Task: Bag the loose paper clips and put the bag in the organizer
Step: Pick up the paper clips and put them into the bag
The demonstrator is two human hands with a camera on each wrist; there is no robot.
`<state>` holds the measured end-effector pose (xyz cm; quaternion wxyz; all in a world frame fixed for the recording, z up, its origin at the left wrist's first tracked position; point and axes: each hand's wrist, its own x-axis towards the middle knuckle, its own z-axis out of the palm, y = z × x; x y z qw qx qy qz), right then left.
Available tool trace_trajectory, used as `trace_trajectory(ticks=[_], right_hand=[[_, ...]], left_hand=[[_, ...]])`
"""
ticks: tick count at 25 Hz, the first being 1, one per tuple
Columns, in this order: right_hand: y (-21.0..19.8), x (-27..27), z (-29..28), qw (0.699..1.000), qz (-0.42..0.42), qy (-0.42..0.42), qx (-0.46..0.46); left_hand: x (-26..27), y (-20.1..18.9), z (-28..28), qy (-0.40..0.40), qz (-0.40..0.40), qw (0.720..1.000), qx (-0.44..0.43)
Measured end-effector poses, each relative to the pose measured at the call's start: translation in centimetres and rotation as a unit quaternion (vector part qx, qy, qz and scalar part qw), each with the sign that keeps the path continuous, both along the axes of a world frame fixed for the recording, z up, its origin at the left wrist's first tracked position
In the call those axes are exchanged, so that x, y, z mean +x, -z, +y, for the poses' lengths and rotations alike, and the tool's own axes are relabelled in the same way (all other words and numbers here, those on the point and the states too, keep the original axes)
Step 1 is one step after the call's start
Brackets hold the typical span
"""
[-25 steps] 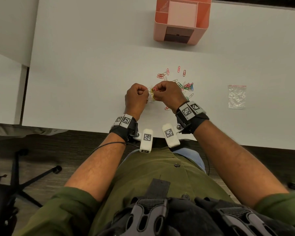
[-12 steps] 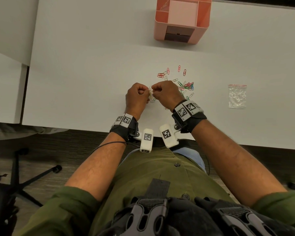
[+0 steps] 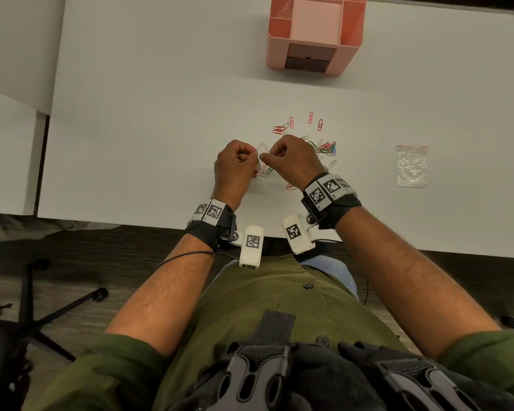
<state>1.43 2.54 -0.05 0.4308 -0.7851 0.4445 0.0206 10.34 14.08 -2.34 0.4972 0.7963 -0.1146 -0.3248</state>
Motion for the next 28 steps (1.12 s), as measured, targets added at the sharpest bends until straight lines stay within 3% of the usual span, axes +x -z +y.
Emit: trace_trajectory(ticks=[5, 9, 13, 19, 25, 28], right_hand=[[-0.7, 0.3, 0.1, 0.999, -0.028, 0.011, 0.019], [-1.0, 0.7, 0.2, 0.993, -0.067, 0.034, 0.096], [-1.2, 1.4, 1.6, 0.948, -0.128, 0.089, 0.278], [-0.4, 1.7, 3.4, 0.897, -0.146, 0.103, 0.404], [1.1, -1.0, 1.4, 0.961, -0.084, 0.094, 0.248], [1.6, -3.4, -1.9, 0.994, -0.048, 0.059, 0.076]], left_hand=[[0.4, -1.3, 0.5, -0.003, -0.019, 1.000, -0.021], [0.7, -1.9, 1.1, -0.009, -0.026, 0.999, -0.032], [1.1, -2.4, 1.9, -0.010, -0.051, 0.998, -0.018], [1.0, -1.5, 3.1, -0.008, -0.062, 0.998, 0.006], [-0.4, 0.2, 2.1, 0.009, -0.029, 0.999, 0.033], [-0.8, 0.7, 1.4, 0.012, -0.018, 0.999, 0.031]])
